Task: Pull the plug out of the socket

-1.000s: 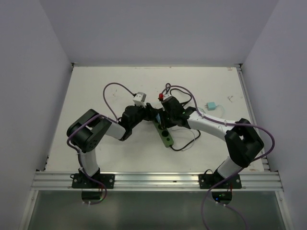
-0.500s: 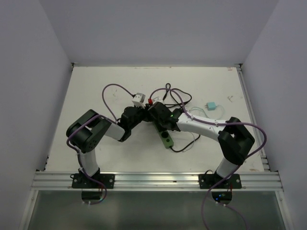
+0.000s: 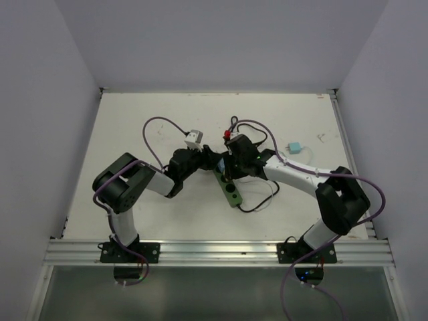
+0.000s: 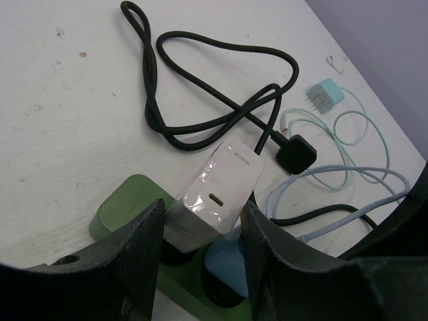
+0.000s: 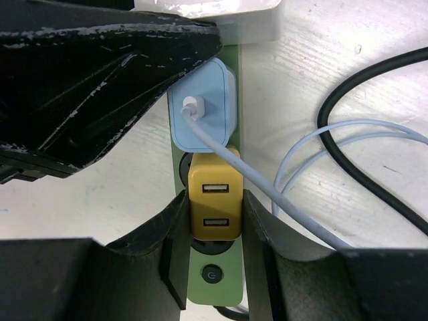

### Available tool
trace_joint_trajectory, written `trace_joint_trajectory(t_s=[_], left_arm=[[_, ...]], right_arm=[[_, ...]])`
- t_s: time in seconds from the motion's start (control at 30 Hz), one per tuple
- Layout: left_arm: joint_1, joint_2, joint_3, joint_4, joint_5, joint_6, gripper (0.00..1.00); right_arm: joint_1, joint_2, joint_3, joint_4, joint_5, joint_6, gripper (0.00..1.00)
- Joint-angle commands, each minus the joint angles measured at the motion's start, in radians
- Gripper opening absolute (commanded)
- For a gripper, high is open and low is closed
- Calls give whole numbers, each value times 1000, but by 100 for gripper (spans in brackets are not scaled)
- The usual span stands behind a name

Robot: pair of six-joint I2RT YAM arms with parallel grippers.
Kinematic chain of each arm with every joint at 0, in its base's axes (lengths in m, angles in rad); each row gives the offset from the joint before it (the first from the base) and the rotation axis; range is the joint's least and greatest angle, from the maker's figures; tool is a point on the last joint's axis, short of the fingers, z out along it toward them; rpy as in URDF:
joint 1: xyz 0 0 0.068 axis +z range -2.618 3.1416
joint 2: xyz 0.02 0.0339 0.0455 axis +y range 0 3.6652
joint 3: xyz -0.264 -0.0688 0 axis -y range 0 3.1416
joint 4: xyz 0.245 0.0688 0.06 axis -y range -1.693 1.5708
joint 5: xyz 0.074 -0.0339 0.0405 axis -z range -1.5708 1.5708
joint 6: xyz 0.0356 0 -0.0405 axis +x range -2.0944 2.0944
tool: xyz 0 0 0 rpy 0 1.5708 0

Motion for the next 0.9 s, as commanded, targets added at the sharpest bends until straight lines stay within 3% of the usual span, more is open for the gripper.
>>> trace_joint_trajectory(t_s=[0.0, 0.1, 0.23, 0.43, 0.57, 0.8, 0.87], left_arm=[[2, 63, -51, -265, -24, 3, 43], [2, 65, -51, -263, -23, 4, 43], [2, 66, -53, -263, -23, 4, 43], [2, 71, -48, -265, -20, 6, 42], [2, 74, -46, -266, -14, 6, 41], [1, 77, -45, -269, -12, 6, 41], [2, 77, -45, -269, -14, 6, 41]], right_arm=[[-34, -67, -12, 63, -153, 71, 0], [-22, -53, 17, 42, -120, 38, 0], [101, 24, 127, -122, 174, -44, 0], [172, 85, 200, -193, 302, -48, 0], [144, 36, 133, -135, 219, -25, 0], [-69, -110, -47, 101, -243, 107, 0], [-86, -107, -44, 105, -272, 115, 0]])
